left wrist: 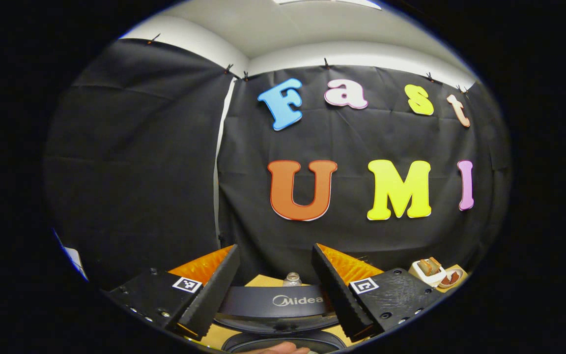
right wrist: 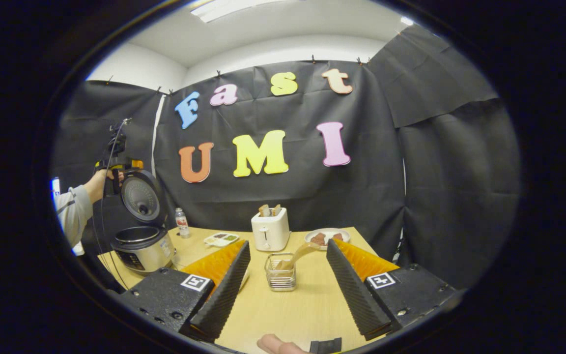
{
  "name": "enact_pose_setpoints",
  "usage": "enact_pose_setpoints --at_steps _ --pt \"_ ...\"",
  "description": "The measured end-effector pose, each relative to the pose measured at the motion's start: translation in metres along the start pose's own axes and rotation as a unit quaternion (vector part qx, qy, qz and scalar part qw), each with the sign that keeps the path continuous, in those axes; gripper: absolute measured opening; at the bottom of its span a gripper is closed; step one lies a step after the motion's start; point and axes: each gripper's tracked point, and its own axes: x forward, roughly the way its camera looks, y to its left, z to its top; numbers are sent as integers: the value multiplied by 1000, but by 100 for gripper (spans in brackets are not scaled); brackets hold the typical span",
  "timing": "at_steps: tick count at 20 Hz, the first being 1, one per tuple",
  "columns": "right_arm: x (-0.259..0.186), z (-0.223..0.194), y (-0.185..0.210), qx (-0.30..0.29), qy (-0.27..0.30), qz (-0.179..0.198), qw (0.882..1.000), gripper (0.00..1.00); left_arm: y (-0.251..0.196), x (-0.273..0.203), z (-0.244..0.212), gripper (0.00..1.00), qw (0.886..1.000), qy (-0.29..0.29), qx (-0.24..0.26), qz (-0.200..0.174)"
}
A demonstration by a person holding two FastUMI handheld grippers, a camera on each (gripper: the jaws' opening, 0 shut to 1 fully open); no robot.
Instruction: Close the left gripper, press the button to open the rice cooker; take a wooden spoon from the chopstick holder with the right hand, scoop a spoonful of rice and pour it into the rice cooker, then put the wooden spoon back into the chopstick holder.
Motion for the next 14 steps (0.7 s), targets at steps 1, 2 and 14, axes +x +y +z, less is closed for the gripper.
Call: enact_pose_setpoints --at_steps 1,2,14 --pt "-1 0 -2 0 1 -4 1000 100 1 -1 9 97 1000 -15 3 1" --pt "-1 0 -4 2 0 -7 1000 94 -4 -2 4 87 1000 -3 2 -5" --pt "-28 6 -6 4 -6 -10 1000 100 -4 -74 -27 100 1000 19 -8 -23"
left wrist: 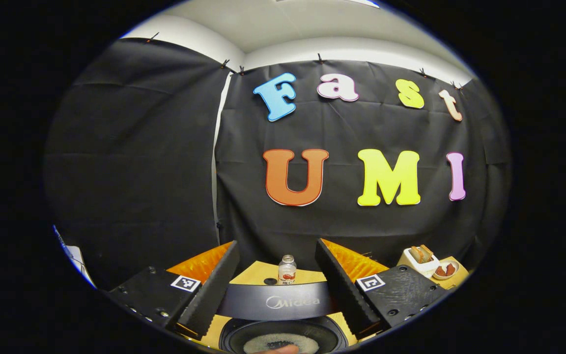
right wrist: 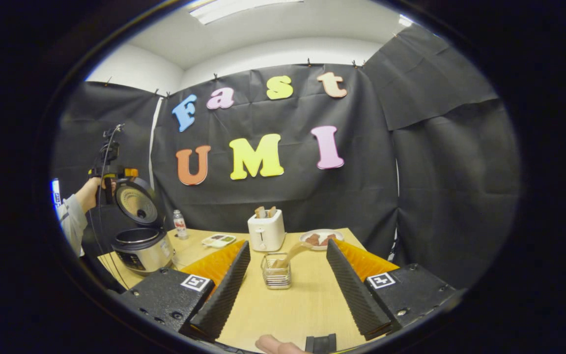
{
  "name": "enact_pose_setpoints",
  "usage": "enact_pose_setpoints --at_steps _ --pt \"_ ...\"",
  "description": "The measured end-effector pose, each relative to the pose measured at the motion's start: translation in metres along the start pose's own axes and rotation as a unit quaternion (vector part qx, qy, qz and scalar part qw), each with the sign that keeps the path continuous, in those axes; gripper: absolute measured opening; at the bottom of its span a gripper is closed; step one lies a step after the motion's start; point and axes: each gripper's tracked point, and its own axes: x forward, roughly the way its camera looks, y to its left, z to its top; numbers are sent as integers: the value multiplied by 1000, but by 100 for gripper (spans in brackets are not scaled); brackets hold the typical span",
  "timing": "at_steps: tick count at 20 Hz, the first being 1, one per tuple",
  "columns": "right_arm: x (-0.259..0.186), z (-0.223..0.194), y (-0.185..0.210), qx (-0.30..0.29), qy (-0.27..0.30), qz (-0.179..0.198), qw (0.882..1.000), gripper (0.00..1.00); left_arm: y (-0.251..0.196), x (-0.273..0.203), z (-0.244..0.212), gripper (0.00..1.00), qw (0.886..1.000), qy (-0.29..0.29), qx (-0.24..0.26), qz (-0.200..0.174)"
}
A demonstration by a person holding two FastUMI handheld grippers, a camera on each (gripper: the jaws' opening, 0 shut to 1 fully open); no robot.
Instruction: Close the left gripper, press the button to open the rice cooker; take a wooden spoon from the chopstick holder with the right hand, scoop a spoonful of rice and pour it into the rice cooker, then put the wooden spoon back into the chopstick holder.
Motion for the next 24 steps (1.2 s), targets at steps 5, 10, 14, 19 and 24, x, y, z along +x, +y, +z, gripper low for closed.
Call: enact_pose_setpoints --at_steps 5,10,14,19,24 --pt "-11 -3 11 13 15 15 1000 94 -6 -41 -32 99 1000 14 4 -17" --pt "-15 -5 17 19 20 18 999 93 -9 -75 -77 98 999 31 7 -25" --pt "-17 -7 22 14 22 20 999 100 -14 -90 -105 99 998 53 9 -23" --pt "-17 -12 25 8 28 23 999 93 -16 -102 -141 98 997 73 10 -16" --pt "-13 -18 29 9 32 26 999 100 -18 -109 -163 99 996 83 14 -2"
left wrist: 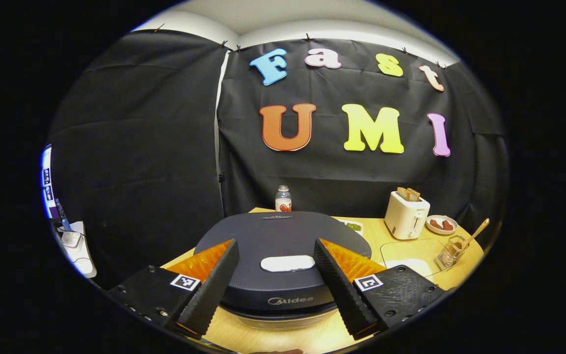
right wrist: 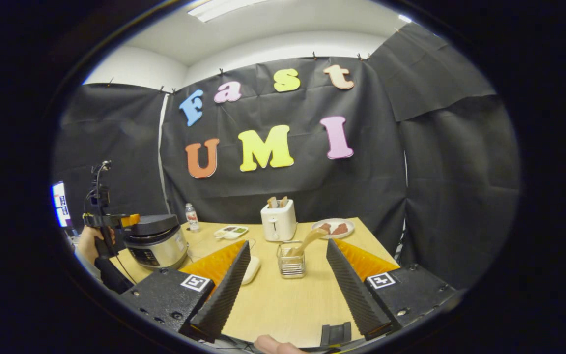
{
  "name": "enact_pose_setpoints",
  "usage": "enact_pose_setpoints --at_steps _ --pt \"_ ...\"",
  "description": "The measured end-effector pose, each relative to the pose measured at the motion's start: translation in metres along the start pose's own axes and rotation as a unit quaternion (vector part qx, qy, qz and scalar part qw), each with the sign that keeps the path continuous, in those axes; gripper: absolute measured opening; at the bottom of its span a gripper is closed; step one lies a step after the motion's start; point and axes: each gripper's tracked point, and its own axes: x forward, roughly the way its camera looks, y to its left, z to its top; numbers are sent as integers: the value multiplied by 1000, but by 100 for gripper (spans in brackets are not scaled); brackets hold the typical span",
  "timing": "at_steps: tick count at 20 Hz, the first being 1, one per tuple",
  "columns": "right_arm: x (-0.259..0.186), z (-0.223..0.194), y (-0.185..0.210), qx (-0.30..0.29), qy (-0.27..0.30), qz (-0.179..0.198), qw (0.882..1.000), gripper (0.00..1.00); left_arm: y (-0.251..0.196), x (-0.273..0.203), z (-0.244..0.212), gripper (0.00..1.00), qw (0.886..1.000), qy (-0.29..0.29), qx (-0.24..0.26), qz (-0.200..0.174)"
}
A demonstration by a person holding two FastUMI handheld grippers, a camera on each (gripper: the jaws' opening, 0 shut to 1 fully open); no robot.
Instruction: Close the left gripper, press the button to open the rice cooker; take a wooden spoon from the chopstick holder with the right hand, scoop a spoonful of rice and pour it into the rice cooker, then put the wooden spoon back into the chopstick holder.
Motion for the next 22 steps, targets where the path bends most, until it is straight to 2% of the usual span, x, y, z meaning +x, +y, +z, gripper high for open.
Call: enact_pose_setpoints --at_steps 1,2,3,4,5,6,9,10,11,12,13,14,15,17,18,21,22 --pt "2 -1 -1 0 1 -1 1000 100 -1 0 -6 99 1000 7 0 2" --pt "3 -3 -1 1 4 -2 1000 93 -2 0 -12 99 1000 13 2 3" --pt "4 -4 -1 2 5 -2 1000 100 -2 -2 -17 99 1000 18 1 4" --pt "3 -5 1 4 7 -1 1000 100 -1 -2 -12 99 1000 3 2 7" --pt "4 -6 2 5 8 -1 1000 94 -2 -3 -15 99 1000 6 1 9" --pt "6 -8 3 5 8 0 1000 100 -2 -4 -14 99 1000 -4 1 13" --pt "7 -12 9 4 10 5 1000 100 -3 -3 -18 100 1000 -12 -3 17" --pt "7 -13 9 3 12 5 1000 100 -3 -4 -17 91 1000 -17 -4 17" --pt "8 -16 10 2 14 5 1000 94 -3 -4 -18 100 1000 -22 -2 18" --pt "10 -19 10 0 17 5 1000 94 -3 -4 -19 100 999 -26 -2 19" --pt "11 -20 11 0 20 4 1000 100 -3 -4 -21 100 999 -26 -1 20" --pt "11 -21 11 0 22 3 1000 94 -4 -2 -23 100 999 -26 4 20" --pt "11 -22 11 1 22 3 1000 100 -4 -3 -25 100 999 -25 8 19" --pt "9 -22 12 2 24 1 1000 100 -4 -5 -27 99 999 -28 5 17" --pt "10 -22 12 2 23 1 1000 94 -3 -4 -25 100 999 -30 6 17" --pt "7 -20 14 0 20 -3 1000 94 -3 -4 -27 100 1000 -22 5 17" --pt "3 -19 14 -2 18 -5 1000 100 -3 -6 -26 100 1000 -23 2 17"
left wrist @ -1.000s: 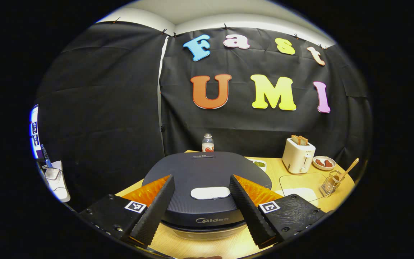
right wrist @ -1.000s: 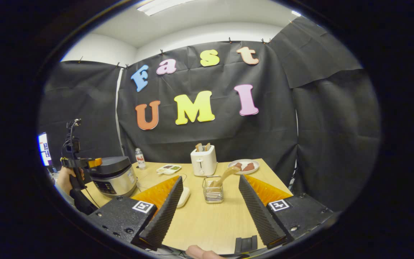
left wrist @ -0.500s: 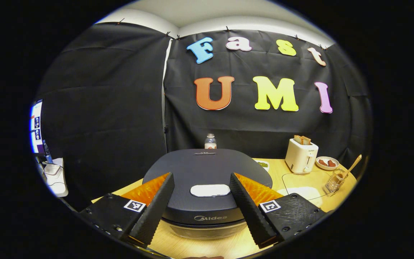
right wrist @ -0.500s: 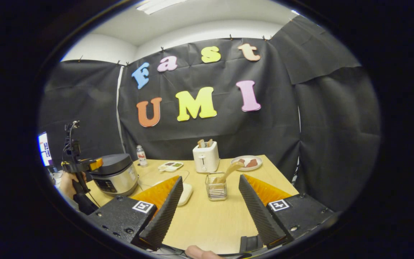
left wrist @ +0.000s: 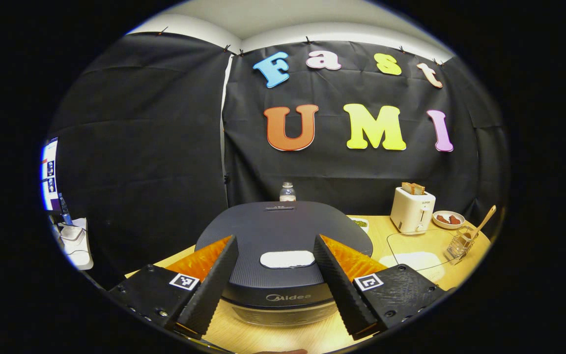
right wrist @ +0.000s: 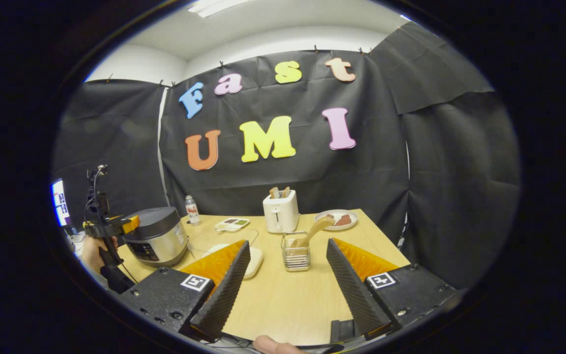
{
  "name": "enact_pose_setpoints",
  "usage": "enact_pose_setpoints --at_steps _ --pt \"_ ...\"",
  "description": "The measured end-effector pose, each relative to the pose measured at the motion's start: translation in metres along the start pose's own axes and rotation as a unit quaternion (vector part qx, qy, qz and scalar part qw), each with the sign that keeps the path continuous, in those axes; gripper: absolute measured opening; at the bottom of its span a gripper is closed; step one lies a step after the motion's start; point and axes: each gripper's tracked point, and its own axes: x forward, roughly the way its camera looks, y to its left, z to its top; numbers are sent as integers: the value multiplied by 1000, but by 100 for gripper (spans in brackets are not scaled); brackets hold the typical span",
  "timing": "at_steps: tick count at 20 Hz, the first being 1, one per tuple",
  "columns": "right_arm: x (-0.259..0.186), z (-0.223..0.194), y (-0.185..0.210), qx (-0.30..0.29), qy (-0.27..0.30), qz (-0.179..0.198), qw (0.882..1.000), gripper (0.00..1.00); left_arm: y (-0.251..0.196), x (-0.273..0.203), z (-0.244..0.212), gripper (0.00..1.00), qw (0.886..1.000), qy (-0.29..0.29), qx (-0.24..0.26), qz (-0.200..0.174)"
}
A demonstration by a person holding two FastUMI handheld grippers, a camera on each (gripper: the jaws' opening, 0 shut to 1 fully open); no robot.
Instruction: Close the left gripper, press the button to open the rice cooker; take a wooden spoon from the chopstick holder with the right hand, scoop a spoonful of rice and pour it into the rice cooker, then put the wooden spoon back into the chopstick holder.
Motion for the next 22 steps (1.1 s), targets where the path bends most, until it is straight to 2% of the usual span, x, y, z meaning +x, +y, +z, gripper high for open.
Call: enact_pose_setpoints --at_steps 1,3,4,5,6,7,8,10,11,12,16,17,18,19,20,22 --pt "-2 1 -1 -1 -3 -3 1000 94 1 -1 2 100 1000 -3 -4 1" --pt "-5 4 -3 -5 -6 -11 1000 93 0 -2 4 100 1000 -1 -4 3" --pt "-8 5 -2 -7 -8 -14 1000 100 -1 -4 2 99 1000 6 2 3" --pt "-10 8 -2 -10 -10 -16 1000 100 -1 -8 3 98 1000 10 0 2" --pt "-13 12 -1 -12 -15 -18 1000 93 -2 -13 7 98 1000 15 -6 -2" --pt "-16 18 -1 -12 -19 -20 1000 100 -3 -19 11 96 1000 16 -10 -6" --pt "-20 21 1 -13 -23 -21 999 94 -5 -26 13 96 1000 18 -17 -13" --pt "-26 31 2 -14 -33 -23 999 94 -8 -42 25 95 999 8 -24 -26" --pt "-29 34 2 -15 -37 -27 999 94 -8 -51 31 100 999 6 -25 -30" --pt "-33 38 2 -16 -40 -30 999 100 -11 -62 35 95 999 4 -24 -35" --pt "-48 47 2 -11 -41 -43 998 100 -21 -114 53 92 999 -9 -10 -42" --pt "-53 50 2 -11 -45 -45 998 94 -29 -128 58 92 999 -17 -2 -48" --pt "-59 54 0 -11 -50 -50 997 94 -35 -143 60 92 998 -24 5 -51" --pt "-63 55 -3 -11 -54 -55 997 94 -40 -155 61 78 998 -25 7 -53" --pt "-67 57 -3 -11 -56 -59 997 100 -49 -169 62 93 998 -26 6 -64" --pt "-76 62 -2 -15 -62 -61 996 100 -68 -195 69 95 995 -33 -2 -91"
